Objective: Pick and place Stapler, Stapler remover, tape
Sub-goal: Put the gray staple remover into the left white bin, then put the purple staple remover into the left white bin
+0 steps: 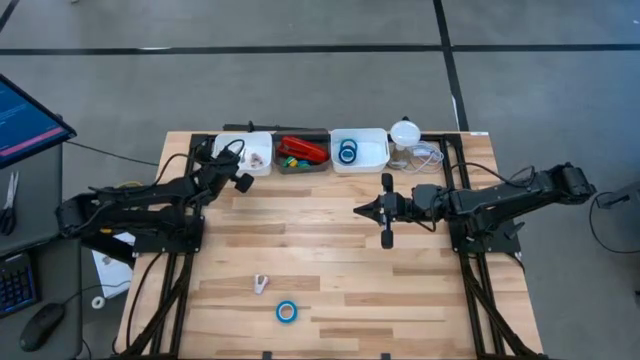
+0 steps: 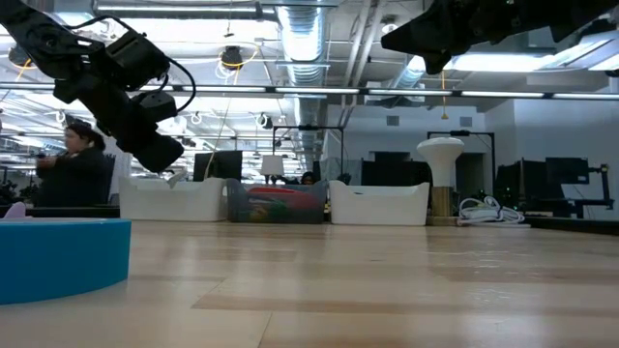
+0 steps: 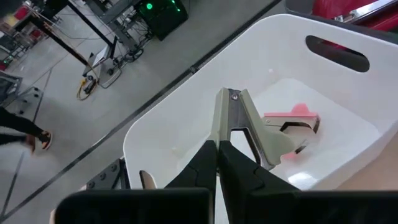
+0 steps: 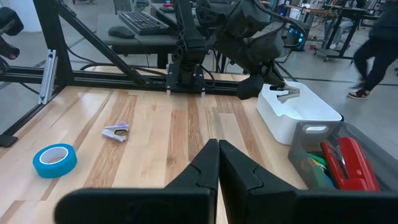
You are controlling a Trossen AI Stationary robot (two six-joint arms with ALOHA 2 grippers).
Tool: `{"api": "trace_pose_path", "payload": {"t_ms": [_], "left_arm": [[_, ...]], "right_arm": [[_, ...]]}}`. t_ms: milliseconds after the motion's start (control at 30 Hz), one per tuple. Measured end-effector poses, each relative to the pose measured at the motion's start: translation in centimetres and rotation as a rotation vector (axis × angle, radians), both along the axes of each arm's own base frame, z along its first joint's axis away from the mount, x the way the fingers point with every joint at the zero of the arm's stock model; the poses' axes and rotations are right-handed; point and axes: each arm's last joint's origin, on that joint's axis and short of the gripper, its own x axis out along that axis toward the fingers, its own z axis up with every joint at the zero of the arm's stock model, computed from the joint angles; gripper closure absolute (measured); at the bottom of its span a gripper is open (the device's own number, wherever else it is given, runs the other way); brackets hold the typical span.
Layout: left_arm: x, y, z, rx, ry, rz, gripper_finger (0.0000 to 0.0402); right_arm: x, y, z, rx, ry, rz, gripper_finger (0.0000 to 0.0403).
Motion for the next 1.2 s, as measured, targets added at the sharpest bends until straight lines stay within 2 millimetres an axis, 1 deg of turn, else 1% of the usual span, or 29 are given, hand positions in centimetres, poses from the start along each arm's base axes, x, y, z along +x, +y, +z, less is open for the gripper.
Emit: {"api": "trace_pose_path", "payload": {"t_ms": [733,933,1200], "left_arm": [[0.02,0.01,0.03,0.002,-0.006,0.002,0.0396],[0.04,0.03,0.07,0.005,-0.012,0.003,0.038],[0.09,0.05,0.13,0.008,-0.02,0.0,0.0336]], "right_arm": [[0.0,0.0,-0.1,0.0,0.01,0.0,0.0402],[-0.1,-0.01,-0.51,-0.005,0.054,0.0,0.0402],[-0.09,0.03,-0.46,-0.004,0.048,0.002,0.0402]]}}
